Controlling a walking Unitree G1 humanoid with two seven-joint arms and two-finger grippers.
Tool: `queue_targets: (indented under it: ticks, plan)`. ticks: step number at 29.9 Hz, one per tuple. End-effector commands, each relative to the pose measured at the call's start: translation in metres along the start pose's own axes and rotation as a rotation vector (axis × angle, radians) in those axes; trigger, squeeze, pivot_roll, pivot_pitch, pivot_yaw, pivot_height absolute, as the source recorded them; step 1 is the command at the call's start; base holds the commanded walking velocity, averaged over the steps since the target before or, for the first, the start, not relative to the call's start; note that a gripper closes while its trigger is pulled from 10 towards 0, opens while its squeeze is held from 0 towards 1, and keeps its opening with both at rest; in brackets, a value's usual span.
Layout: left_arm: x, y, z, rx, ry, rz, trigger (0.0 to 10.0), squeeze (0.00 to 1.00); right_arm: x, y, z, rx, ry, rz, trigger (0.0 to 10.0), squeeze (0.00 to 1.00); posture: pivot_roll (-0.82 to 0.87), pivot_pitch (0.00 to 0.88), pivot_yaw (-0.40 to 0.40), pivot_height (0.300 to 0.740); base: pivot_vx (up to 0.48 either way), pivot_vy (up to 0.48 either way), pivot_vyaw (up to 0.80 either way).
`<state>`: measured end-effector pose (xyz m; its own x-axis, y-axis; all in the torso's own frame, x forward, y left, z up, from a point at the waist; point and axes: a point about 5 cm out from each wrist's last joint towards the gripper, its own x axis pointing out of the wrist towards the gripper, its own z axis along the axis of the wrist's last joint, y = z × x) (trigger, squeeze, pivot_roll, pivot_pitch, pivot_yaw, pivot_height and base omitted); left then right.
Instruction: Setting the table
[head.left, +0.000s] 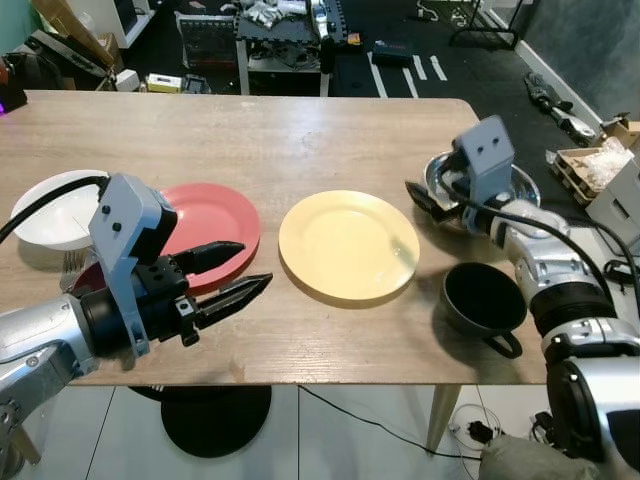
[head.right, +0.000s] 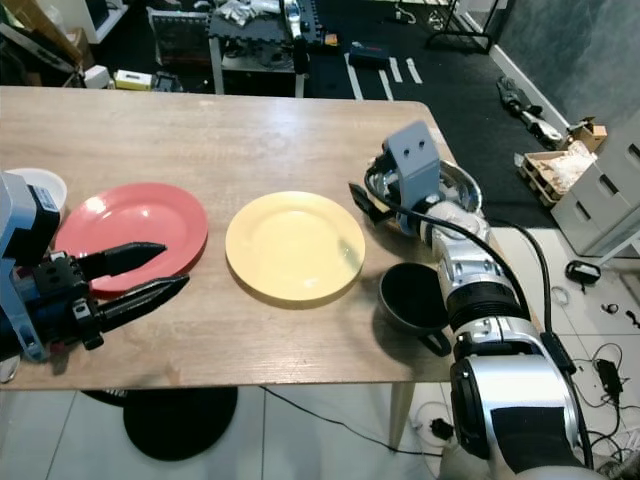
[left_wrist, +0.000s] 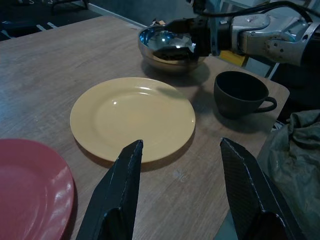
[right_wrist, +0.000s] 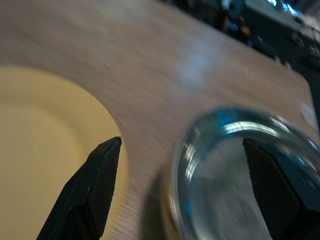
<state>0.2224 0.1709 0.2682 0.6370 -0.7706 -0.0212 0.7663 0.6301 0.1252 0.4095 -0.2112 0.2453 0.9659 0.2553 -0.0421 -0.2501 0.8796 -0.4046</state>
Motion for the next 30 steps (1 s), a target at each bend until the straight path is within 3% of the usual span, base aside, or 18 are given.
queue_targets:
  ticks: [1, 3, 9, 13, 19, 20, 21, 24, 26, 27, 29, 30]
  plan:
    - [0.001, -0.003, -0.001, -0.002, 0.007, -0.021, 10.0, 0.0, -0.001, -0.007, 0.0, -0.025, 0.034, -0.026, 10.0, 0.0, 0.06, 0.132, 0.058, 0.74, 0.0, 0.0, 0.0]
    - [0.0, -0.004, -0.001, -0.004, 0.007, -0.021, 10.0, 0.0, -0.001, -0.008, 0.001, -0.075, 0.058, -0.013, 10.0, 0.0, 0.06, 0.134, 0.056, 0.74, 0.0, 0.0, 0.0]
    - [0.002, -0.006, -0.002, -0.011, 0.0, -0.023, 10.0, 0.0, -0.001, -0.008, 0.001, -0.104, 0.108, 0.043, 10.0, 0.0, 0.05, 0.136, 0.04, 0.74, 0.0, 0.0, 0.0]
    - [0.002, -0.008, -0.004, -0.019, -0.002, -0.023, 10.0, 0.0, -0.002, -0.001, 0.0, -0.134, 0.125, 0.176, 10.0, 0.0, 0.04, 0.137, 0.035, 0.74, 0.0, 0.0, 0.0]
    - [0.003, -0.008, -0.004, -0.021, -0.006, -0.023, 10.0, 0.0, -0.001, -0.002, -0.003, -0.163, 0.162, 0.162, 10.0, 0.0, 0.04, 0.136, 0.032, 0.74, 0.0, 0.0, 0.0]
    - [0.003, -0.008, -0.004, -0.02, -0.008, -0.022, 10.0, 0.0, -0.001, -0.002, -0.005, -0.17, 0.176, 0.154, 9.2, 0.0, 0.04, 0.136, 0.032, 0.74, 0.0, 0.0, 0.0]
    - [0.003, -0.008, -0.003, -0.019, -0.008, -0.022, 10.0, 0.0, -0.001, -0.003, -0.008, -0.178, 0.195, 0.138, 9.1, 0.0, 0.04, 0.135, 0.03, 0.74, 0.0, 0.0, 0.0]
    - [0.001, -0.007, -0.003, -0.019, -0.009, -0.017, 10.0, 0.0, -0.002, -0.005, -0.013, -0.21, 0.233, 0.102, 6.8, 0.0, 0.05, 0.135, 0.028, 0.74, 0.0, 0.0, 0.0]
    - [0.001, -0.008, -0.003, -0.02, -0.009, -0.017, 10.0, 0.0, -0.002, -0.006, -0.013, -0.212, 0.237, 0.1, 6.8, 0.0, 0.05, 0.136, 0.027, 0.74, 0.0, 0.0, 0.0]
    - [0.001, -0.008, -0.003, -0.02, -0.009, -0.016, 10.0, 0.0, -0.002, -0.006, -0.014, -0.217, 0.241, 0.095, 3.7, 0.0, 0.05, 0.136, 0.026, 0.74, 0.0, 0.0, 0.0]
    - [0.001, -0.008, -0.003, -0.021, -0.009, -0.015, 10.0, 0.0, -0.002, -0.007, -0.014, -0.225, 0.247, 0.095, 3.7, 0.0, 0.05, 0.135, 0.025, 0.74, 0.0, 0.0, 0.0]
    - [0.001, -0.008, -0.003, -0.022, -0.009, -0.015, 10.0, 0.0, -0.003, -0.007, -0.015, -0.231, 0.251, 0.095, 2.4, 0.0, 0.05, 0.135, 0.025, 0.74, 0.0, 0.0, 0.0]
